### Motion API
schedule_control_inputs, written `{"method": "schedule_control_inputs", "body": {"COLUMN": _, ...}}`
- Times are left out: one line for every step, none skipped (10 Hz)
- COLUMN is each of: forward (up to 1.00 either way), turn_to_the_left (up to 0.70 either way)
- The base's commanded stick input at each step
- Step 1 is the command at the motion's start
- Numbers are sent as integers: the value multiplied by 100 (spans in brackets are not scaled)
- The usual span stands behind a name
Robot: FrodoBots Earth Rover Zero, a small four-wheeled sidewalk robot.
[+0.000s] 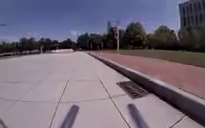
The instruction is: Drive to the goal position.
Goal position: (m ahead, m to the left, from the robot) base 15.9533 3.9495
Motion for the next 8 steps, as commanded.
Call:
{"method": "schedule_control_inputs", "body": {"forward": 70, "turn_to_the_left": 0}}
{"method": "schedule_control_inputs", "body": {"forward": 70, "turn_to_the_left": 0}}
{"method": "schedule_control_inputs", "body": {"forward": 70, "turn_to_the_left": 0}}
{"method": "schedule_control_inputs", "body": {"forward": 70, "turn_to_the_left": 0}}
{"method": "schedule_control_inputs", "body": {"forward": 70, "turn_to_the_left": 0}}
{"method": "schedule_control_inputs", "body": {"forward": 70, "turn_to_the_left": 0}}
{"method": "schedule_control_inputs", "body": {"forward": 70, "turn_to_the_left": -14}}
{"method": "schedule_control_inputs", "body": {"forward": 70, "turn_to_the_left": -35}}
